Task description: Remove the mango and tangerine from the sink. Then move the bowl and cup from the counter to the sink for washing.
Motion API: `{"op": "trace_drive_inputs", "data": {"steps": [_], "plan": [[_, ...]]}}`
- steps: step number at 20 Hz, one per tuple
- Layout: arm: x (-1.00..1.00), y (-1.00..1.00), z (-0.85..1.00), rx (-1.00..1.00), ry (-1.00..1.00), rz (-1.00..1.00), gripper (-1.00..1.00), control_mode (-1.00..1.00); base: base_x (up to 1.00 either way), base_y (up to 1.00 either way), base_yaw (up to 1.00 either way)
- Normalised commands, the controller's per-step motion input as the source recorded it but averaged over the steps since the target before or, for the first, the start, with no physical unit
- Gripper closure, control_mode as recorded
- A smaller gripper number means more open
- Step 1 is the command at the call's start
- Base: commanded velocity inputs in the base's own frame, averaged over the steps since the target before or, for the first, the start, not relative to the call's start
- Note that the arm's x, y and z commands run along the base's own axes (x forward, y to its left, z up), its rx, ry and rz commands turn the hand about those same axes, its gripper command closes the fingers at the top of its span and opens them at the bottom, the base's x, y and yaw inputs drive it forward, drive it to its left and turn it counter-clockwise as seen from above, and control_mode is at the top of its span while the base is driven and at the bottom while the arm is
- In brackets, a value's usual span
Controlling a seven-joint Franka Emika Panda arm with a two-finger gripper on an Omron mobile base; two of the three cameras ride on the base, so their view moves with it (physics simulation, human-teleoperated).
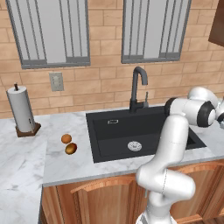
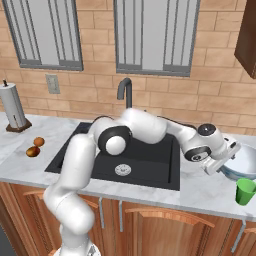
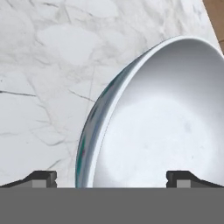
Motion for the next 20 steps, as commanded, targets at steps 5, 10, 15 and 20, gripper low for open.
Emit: {"op": "trace_drive_inputs", "data": {"steps": [5, 10, 15, 20], "plan": [[0.07, -0.07, -0.09, 0.00, 0.01, 0.00, -1.00, -1.00, 0.00, 0.00, 0.00], [0.05, -0.07, -0.07, 0.00, 0.00, 0.00, -1.00, -1.00, 0.00, 0.00, 0.00], [0.03, -0.06, -0.09, 0.00, 0.00, 0.00, -1.00, -1.00, 0.00, 0.00, 0.00], [0.00, -0.01, -0.09, 0.00, 0.00, 0.00, 1.00, -1.00, 0.00, 0.00, 0.00]]}}
